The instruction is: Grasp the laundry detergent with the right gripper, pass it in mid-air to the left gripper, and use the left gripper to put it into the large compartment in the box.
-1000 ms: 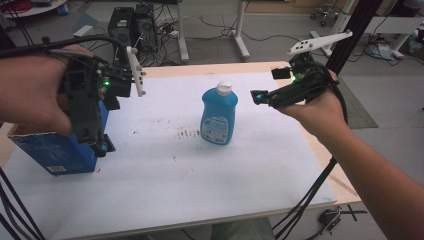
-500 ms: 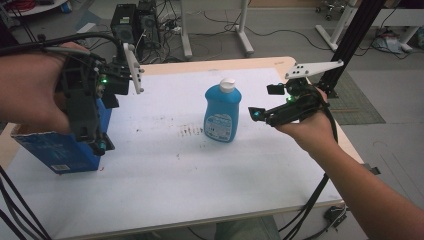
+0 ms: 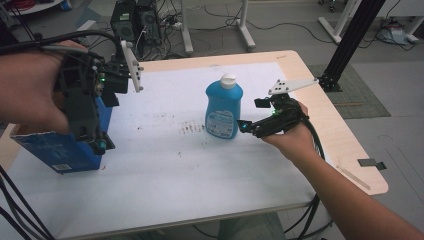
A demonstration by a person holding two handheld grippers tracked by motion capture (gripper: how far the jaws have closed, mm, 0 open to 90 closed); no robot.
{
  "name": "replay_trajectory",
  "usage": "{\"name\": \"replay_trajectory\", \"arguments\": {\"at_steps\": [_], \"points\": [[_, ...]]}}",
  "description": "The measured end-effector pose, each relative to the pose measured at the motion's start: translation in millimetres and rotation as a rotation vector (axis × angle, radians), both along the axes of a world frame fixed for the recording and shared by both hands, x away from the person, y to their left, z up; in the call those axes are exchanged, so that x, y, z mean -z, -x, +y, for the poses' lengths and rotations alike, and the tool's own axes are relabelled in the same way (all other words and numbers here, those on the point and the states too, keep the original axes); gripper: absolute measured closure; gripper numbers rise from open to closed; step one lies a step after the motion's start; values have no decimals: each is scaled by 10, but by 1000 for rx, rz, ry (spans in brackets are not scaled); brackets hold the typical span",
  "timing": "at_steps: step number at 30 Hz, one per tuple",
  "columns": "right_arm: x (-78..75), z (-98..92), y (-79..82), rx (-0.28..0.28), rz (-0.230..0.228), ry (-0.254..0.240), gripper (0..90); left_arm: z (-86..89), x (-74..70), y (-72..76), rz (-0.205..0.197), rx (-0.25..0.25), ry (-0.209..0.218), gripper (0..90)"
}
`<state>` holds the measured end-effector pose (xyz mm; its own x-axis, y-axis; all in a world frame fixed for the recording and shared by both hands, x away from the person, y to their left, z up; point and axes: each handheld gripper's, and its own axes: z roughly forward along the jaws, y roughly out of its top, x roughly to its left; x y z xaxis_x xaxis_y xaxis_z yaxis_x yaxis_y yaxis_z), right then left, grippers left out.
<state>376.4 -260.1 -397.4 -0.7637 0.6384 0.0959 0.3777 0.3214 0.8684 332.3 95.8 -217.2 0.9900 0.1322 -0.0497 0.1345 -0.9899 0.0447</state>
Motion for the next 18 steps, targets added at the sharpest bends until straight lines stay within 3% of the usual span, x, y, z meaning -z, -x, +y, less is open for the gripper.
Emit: {"name": "replay_trajectory", "arguments": {"at_steps": [4, 10, 18], "points": [[59, 70, -62, -39, 26, -32, 15, 31, 11, -8, 0, -8, 4, 17], [150, 164, -141, -48, 79, -79, 15, 60, 28, -12, 5, -12, 7, 17], [198, 295, -192, -70, 93, -77, 15, 102, 33, -5, 3, -17, 9, 17]]}}
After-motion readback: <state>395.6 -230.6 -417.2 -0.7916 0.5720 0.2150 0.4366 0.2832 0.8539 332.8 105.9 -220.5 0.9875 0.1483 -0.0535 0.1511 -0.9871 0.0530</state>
